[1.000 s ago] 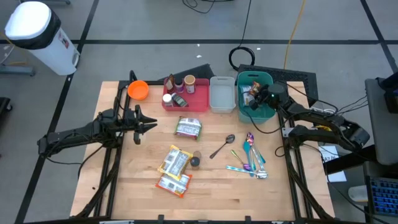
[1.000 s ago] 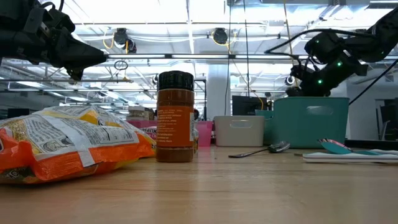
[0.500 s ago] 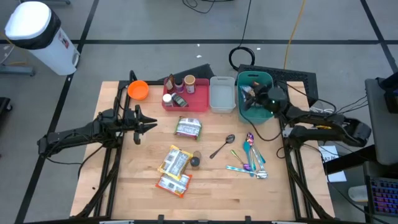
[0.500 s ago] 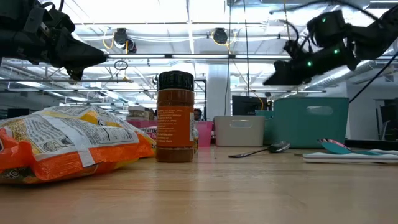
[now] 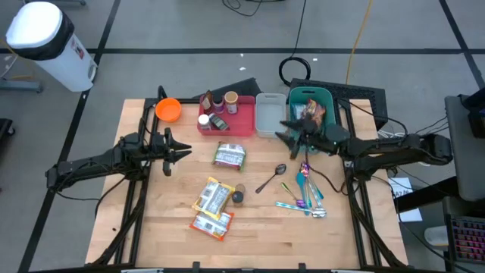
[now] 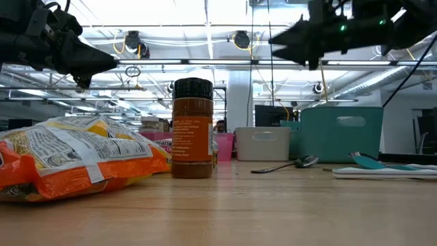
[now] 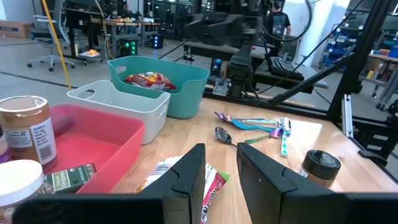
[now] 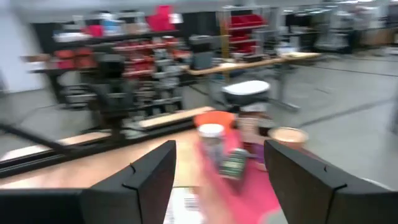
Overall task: Pick & Place Food Item
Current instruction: Put the orange seasoning bottle into the red bin
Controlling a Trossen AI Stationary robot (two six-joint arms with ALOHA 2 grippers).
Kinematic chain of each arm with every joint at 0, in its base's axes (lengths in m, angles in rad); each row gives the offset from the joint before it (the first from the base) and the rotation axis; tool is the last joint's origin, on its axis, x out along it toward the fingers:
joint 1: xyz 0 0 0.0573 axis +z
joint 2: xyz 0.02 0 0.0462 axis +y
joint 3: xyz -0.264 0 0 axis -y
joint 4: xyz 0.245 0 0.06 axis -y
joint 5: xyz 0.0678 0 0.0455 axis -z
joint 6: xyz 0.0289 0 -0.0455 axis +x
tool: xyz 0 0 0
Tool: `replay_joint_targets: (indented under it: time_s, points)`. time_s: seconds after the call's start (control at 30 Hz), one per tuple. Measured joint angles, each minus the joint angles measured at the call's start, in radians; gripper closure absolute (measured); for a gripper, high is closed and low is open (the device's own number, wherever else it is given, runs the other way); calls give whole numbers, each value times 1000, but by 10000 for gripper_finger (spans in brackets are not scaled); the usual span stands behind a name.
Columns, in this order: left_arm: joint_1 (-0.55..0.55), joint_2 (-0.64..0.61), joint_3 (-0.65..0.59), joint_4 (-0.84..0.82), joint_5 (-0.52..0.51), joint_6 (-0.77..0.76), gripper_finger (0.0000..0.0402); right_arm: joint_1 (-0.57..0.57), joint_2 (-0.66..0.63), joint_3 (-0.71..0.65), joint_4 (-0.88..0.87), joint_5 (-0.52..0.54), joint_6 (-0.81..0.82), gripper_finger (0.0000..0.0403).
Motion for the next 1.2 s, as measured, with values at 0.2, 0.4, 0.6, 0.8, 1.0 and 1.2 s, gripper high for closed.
replay_joint_targets:
  time_s: [0.2, 0.4, 0.6, 0.8, 1.0, 1.2]
  points:
    - [0, 0, 0, 4, 0, 0, 304, 148, 7, 9, 2, 3, 1, 144]
    - [0, 0, 0, 35, 0, -25, 304, 250, 8, 9, 3, 4, 11, 134]
    - [0, 0, 0, 40, 2, -137, 304, 334, 34, 9, 11, 5, 59, 142]
    - [-26, 68, 0, 140, 50, -293, 269, 365, 103, 9, 26, 5, 43, 146]
    - [-160, 259, 7, 391, 52, -316, 150, 365, 152, 9, 57, 7, 40, 146]
    - [-297, 520, 150, 338, -64, -266, 72, 365, 161, 9, 91, 9, 32, 147]
